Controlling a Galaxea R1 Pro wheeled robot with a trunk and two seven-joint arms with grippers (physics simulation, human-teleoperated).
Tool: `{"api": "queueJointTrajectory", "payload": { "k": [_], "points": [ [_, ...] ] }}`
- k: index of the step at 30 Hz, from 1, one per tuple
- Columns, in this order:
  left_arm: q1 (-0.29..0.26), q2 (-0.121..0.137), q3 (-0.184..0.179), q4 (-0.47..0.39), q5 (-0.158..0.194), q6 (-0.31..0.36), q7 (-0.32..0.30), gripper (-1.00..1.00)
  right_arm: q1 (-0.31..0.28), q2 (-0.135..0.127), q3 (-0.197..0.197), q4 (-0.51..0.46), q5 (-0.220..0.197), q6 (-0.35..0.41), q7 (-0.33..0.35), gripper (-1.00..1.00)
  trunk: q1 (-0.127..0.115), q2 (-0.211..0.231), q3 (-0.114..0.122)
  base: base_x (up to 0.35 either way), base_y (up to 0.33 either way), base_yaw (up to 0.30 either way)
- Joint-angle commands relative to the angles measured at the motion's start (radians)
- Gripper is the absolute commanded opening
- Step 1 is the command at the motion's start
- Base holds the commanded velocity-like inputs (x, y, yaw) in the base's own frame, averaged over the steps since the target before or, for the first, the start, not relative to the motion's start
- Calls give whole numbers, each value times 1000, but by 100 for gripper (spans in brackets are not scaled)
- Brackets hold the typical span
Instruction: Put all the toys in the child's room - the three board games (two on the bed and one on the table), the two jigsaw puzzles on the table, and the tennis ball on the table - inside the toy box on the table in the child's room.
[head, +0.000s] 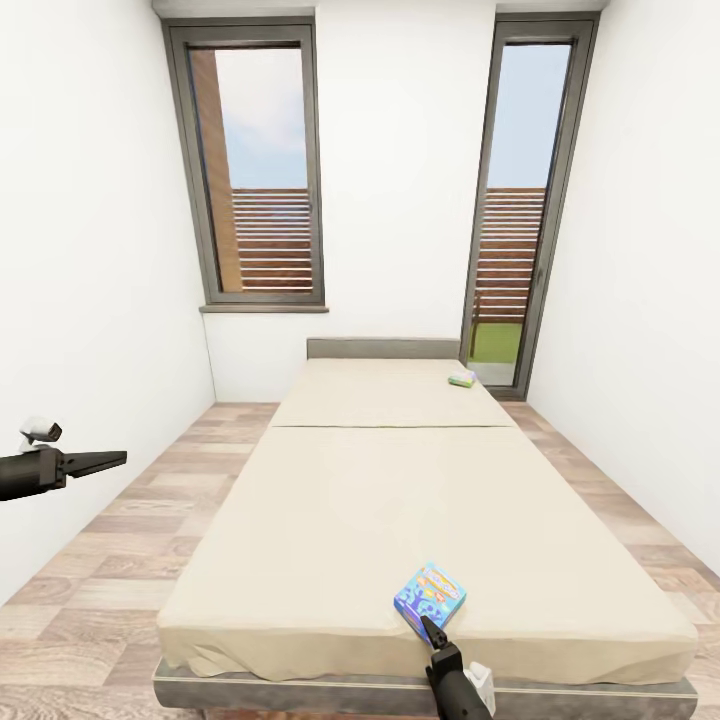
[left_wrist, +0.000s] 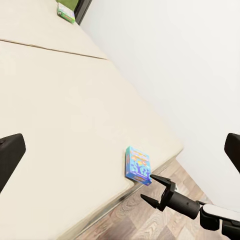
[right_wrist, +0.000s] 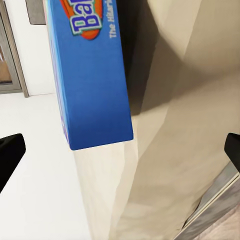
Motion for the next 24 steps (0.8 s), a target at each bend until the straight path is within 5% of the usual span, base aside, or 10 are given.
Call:
{"api": "queueJointTrajectory", "payload": {
  "k": [1, 24],
  "points": [
    [-1, 0, 0, 0, 0, 11, -4, 100, 0, 0, -1, 0, -10, 6, 2, 100, 0, 0, -1, 0, 0, 0],
    [-1, 0, 2, 0, 0, 12, -4, 100, 0, 2, -1, 0, -10, 6, 2, 100, 0, 0, -1, 39, 16, 0]
  ]
}}
